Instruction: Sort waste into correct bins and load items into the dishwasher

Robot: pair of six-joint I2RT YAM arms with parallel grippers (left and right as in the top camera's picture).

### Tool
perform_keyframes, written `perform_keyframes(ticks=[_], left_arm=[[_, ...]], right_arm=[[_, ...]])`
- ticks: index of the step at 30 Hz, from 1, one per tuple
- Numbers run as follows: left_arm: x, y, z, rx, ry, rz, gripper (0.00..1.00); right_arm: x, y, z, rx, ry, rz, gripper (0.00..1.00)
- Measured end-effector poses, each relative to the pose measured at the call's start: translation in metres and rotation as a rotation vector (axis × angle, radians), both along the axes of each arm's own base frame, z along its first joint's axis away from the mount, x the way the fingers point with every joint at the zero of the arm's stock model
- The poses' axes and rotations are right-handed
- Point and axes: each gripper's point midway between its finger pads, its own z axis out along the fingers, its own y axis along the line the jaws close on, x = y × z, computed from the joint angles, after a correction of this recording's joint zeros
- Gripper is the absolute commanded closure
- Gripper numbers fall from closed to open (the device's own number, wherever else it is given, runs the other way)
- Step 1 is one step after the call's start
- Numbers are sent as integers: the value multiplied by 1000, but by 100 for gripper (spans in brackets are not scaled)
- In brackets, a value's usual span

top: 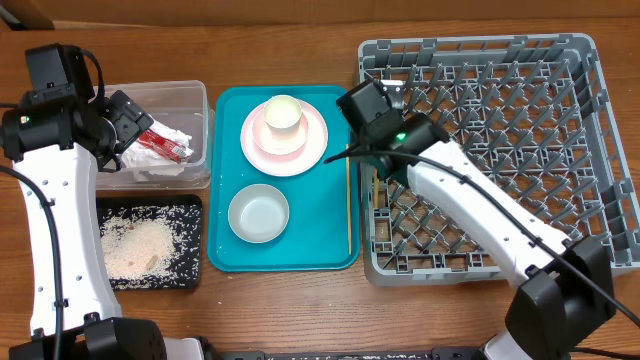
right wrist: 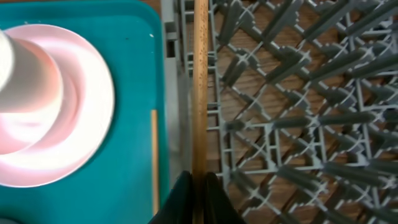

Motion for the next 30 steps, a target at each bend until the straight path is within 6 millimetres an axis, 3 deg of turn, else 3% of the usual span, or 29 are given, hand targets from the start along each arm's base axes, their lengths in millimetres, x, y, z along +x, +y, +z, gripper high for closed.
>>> perform_keyframes(ticks=[13,30], left_arm=[[0,0,0,0,0,0,0],[0,0,0,0,0,0,0]], right_arm=[[13,-34,-4,-39,23,-23,96],[13,-63,-19,-76,91,-74,96]])
